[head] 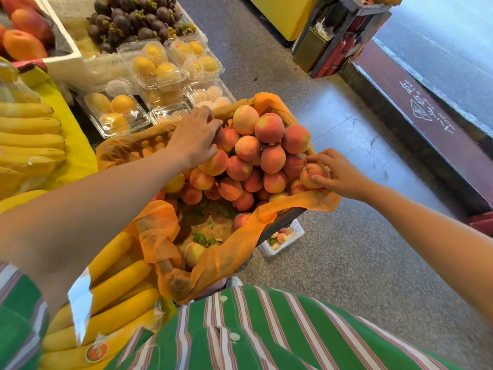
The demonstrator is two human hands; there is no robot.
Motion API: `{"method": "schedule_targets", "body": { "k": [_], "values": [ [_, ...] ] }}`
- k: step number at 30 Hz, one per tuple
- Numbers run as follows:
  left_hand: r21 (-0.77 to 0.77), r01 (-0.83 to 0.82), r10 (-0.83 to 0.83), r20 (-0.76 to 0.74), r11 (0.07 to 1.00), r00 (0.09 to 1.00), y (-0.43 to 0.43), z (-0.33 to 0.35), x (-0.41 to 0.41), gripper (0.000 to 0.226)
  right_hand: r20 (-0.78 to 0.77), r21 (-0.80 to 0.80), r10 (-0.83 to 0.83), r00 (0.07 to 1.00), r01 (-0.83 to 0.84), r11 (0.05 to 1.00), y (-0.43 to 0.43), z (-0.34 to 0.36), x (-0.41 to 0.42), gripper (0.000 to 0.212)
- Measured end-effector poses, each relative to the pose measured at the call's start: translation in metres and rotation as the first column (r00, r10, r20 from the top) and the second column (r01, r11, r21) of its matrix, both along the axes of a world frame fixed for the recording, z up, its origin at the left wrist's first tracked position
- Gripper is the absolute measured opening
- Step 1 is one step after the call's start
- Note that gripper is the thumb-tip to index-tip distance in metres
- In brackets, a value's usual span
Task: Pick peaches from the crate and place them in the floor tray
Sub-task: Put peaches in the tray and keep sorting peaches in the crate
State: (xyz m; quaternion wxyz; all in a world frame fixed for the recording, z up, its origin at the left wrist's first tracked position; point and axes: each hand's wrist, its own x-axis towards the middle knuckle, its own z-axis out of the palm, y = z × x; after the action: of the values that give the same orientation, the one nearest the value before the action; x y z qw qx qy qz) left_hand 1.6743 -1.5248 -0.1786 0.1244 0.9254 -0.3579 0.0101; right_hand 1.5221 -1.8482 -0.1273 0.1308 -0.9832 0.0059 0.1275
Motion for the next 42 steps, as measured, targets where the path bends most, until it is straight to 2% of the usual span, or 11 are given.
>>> {"method": "schedule_targets", "body": {
  "k": [5, 9, 12, 15, 20, 23, 26, 32, 35, 38, 42],
  "values": [
    [-0.001, 0.001, -0.001, -0.001, 1.0, 1.0, 0.001, -0.002, -0.002, 0.06, 0.006, -0.107, 0.143, 0.99, -0.142, 0.984, 0.002, -0.003, -0.009, 0.058],
    [-0.012, 0.01, -0.01, -0.001, 1.0, 1.0, 0.001, -0.001, -0.003, 0.059, 0.023, -0.156, 0.144, 0.989, -0.138, 0.978, 0.004, -0.009, -0.007, 0.067],
    [-0.023, 0.014, -0.014, -0.004, 1.0, 1.0, 0.002, -0.001, -0.003, 0.057, 0.038, -0.153, 0.161, 0.986, -0.154, 0.976, 0.008, -0.01, -0.004, 0.066],
    [-0.038, 0.012, -0.013, -0.013, 0.999, 1.0, 0.004, -0.001, -0.003, 0.057, 0.045, -0.082, 0.124, 0.991, -0.12, 0.989, 0.008, -0.009, -0.002, 0.065],
    [-0.068, 0.018, -0.019, -0.017, 0.998, 1.0, 0.008, -0.002, -0.003, 0.055, 0.027, 0.14, 0.065, 0.998, -0.068, 0.988, 0.022, -0.01, -0.004, 0.059],
    [-0.077, 0.025, -0.026, -0.013, 0.997, 1.0, 0.01, -0.003, -0.003, 0.053, 0.026, 0.136, 0.168, 0.986, -0.17, 0.976, 0.043, -0.015, -0.002, 0.06],
    [-0.085, 0.028, -0.029, -0.004, 0.996, 1.0, 0.013, -0.003, -0.004, 0.05, -0.035, 0.152, 0.169, 0.985, -0.162, 0.975, 0.064, -0.026, 0.002, 0.051],
    [-0.06, 0.03, -0.027, 0.054, 0.998, 0.998, 0.028, -0.007, 0.0, 0.054, -0.125, 0.106, 0.123, 0.984, -0.11, 0.988, 0.077, -0.052, 0.002, 0.05],
    [-0.055, 0.043, -0.041, 0.043, 0.998, 0.998, 0.034, -0.008, 0.004, 0.057, -0.118, 0.065, 0.182, 0.976, -0.175, 0.982, 0.088, -0.056, 0.006, 0.053],
    [-0.041, 0.053, -0.052, 0.023, 0.998, 0.998, 0.037, -0.01, 0.007, 0.06, -0.144, -0.045, 0.266, 0.953, -0.275, 0.96, 0.099, -0.06, 0.017, 0.055],
    [-0.034, 0.077, -0.077, -0.001, 0.996, 0.997, 0.038, -0.013, 0.011, 0.061, -0.294, -0.266, 0.368, 0.882, -0.445, 0.855, 0.112, -0.067, 0.025, 0.05]
  ]
}}
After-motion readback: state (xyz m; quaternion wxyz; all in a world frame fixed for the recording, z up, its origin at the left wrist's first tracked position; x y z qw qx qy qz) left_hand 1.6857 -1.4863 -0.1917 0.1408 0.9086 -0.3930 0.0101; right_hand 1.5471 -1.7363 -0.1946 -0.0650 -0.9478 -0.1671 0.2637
